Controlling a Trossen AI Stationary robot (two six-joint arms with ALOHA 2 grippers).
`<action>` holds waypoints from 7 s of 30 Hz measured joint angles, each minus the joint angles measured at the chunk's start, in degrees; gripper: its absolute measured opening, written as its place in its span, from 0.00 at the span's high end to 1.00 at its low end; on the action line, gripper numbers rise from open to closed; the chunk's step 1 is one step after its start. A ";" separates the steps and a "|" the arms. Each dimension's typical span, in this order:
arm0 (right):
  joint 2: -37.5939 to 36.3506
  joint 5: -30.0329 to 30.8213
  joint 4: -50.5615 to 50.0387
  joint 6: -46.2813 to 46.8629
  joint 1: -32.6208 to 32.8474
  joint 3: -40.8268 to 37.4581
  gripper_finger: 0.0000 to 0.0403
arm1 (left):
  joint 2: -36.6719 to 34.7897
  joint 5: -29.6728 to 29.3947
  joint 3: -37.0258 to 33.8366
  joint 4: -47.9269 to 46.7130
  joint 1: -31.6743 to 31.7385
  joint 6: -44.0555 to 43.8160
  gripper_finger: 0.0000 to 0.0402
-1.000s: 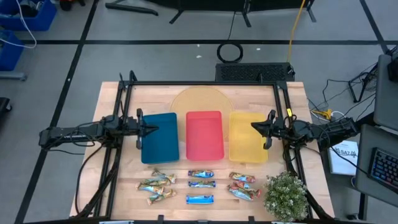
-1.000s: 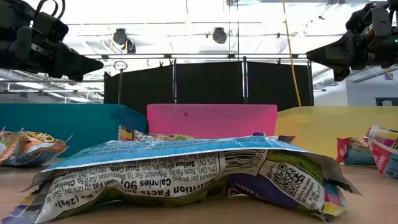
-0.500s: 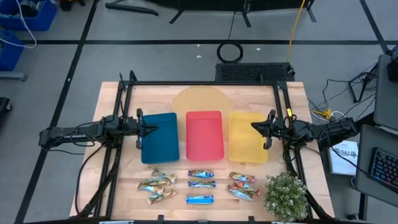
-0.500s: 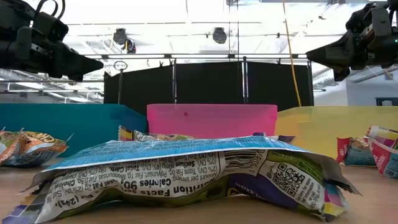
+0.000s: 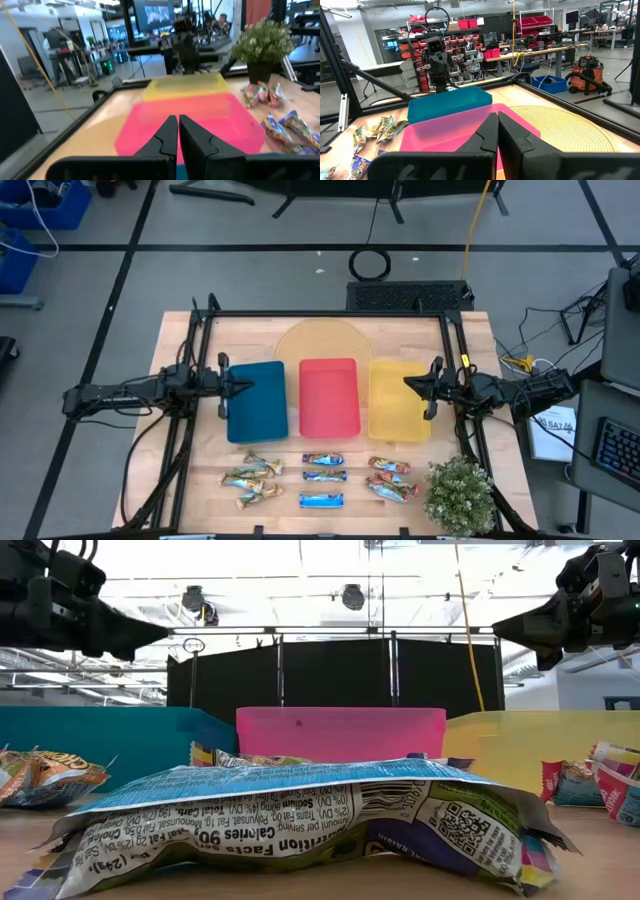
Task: Pick and place Granola Bars by type
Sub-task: Put the green granola bar into the blue bin, then put the bottom red granola bar into the yellow bin
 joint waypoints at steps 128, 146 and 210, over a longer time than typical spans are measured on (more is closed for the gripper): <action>0.13 0.04 -0.01 -9.42 -0.01 0.00 1.00 | 99.84 -5.01 66.49 -45.60 -58.18 -73.34 0.59; 0.13 0.03 -0.02 -9.00 0.00 -0.02 1.00 | 93.24 -5.86 66.10 -44.67 -57.54 -67.10 0.90; 0.11 0.03 0.00 -8.98 -0.02 -0.01 1.00 | 65.48 -14.77 49.75 -60.60 -24.35 -33.12 0.42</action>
